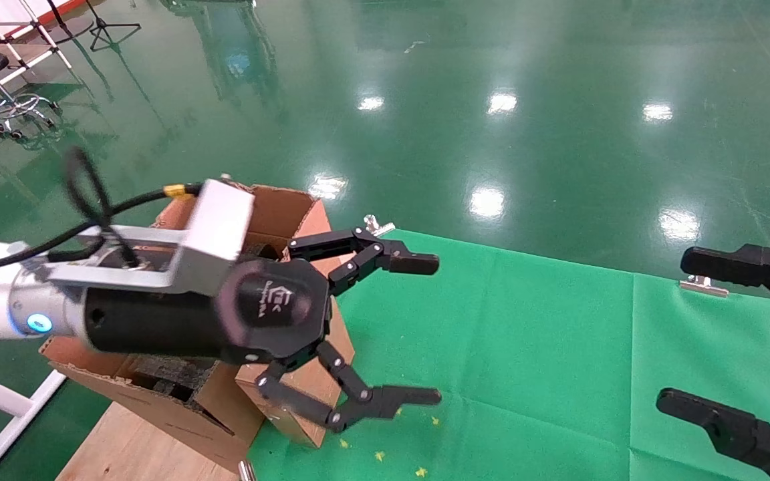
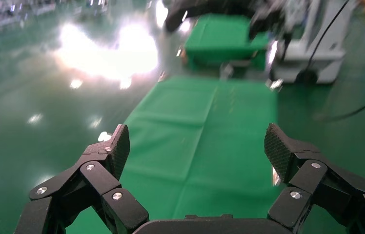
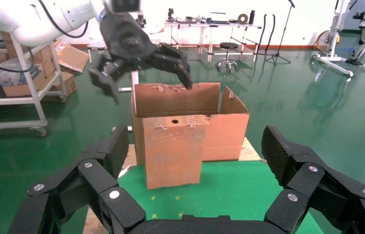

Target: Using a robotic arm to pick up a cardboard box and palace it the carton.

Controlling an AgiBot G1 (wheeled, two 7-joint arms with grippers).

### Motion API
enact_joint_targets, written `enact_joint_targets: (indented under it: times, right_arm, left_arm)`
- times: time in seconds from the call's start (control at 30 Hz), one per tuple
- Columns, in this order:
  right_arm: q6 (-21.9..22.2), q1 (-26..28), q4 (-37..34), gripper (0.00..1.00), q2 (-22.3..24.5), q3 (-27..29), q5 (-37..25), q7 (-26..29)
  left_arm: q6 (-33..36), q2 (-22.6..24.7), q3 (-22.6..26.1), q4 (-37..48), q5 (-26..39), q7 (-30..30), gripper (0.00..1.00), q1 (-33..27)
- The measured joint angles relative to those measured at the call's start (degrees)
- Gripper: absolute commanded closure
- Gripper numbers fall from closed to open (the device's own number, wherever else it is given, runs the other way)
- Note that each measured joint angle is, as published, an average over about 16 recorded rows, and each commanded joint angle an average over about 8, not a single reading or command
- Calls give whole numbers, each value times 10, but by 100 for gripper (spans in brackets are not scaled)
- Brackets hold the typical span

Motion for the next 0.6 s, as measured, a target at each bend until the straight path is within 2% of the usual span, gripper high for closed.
enact_joint_targets:
  times: [0.37,0.6]
  right_arm:
    - [0,0,0,100,0,0,0,0]
    - [0,0,0,100,0,0,0,0]
  left_arm:
    - [-11,-16,31,-15,102,-11,0,-50]
    - [-26,-9,57,-14,186,-63,0,-100]
